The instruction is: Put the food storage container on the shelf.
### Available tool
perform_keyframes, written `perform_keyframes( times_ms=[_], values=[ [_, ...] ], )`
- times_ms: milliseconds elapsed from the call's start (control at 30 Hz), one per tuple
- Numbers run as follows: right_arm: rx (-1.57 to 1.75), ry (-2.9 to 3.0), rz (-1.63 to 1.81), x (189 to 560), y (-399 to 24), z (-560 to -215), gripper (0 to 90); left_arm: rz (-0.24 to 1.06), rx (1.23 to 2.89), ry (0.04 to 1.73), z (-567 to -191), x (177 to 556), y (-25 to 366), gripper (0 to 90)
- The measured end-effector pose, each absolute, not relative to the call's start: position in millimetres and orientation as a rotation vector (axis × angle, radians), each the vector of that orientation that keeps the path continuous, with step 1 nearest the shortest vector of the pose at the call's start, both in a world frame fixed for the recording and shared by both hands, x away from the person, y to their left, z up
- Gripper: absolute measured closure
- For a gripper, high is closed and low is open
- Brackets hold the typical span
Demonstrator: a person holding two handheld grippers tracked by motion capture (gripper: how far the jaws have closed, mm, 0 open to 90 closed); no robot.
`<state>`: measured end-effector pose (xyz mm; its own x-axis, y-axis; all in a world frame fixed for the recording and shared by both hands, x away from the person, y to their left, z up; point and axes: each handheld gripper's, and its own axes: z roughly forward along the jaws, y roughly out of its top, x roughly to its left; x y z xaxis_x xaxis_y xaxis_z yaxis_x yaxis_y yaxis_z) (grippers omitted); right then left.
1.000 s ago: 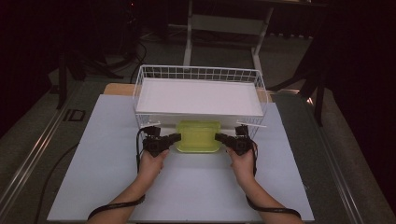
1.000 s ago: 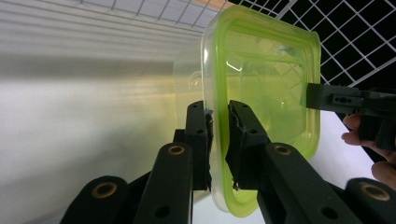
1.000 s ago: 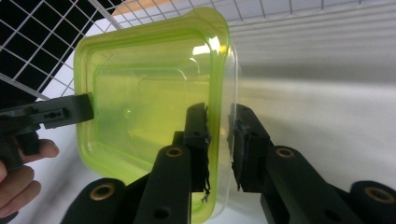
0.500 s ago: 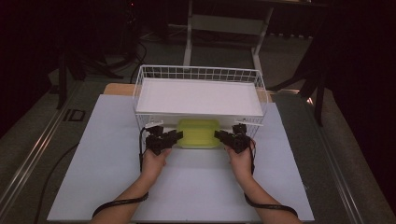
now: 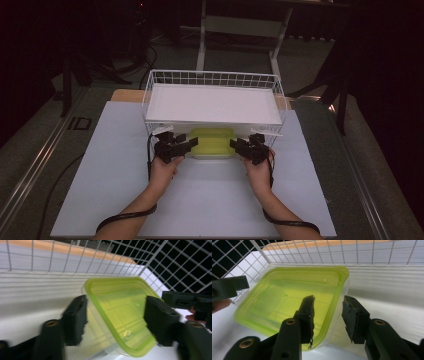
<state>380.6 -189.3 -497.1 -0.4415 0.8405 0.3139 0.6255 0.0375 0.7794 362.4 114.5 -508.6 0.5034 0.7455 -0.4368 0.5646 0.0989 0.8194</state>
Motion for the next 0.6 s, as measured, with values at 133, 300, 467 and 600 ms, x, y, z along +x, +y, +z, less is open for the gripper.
perform_keyframes(
  times_ms=[133, 300, 467, 600],
  values=[
    [1.476, 2.091, 1.374, 369.7, -193.0, -489.0, 61.0, 0.217, 1.575, 1.071, -506.3, 352.9, 117.8, 17.3],
    [1.433, 2.122, 1.39, 357.4, -193.5, -478.9, 61.3, 0.205, 1.609, 1.017, -502.9, 341.3, 119.5, 10.1],
    [1.36, 2.16, 1.408, 343.6, -188.2, -470.5, 61.3, 0.242, 1.669, 1.0, -499.2, 327.7, 120.4, 1.7],
    [1.353, 2.172, 1.431, 337.7, -185.7, -471.0, 58.4, 0.244, 1.685, 0.982, -499.1, 316.4, 123.3, 1.7]
  ],
)
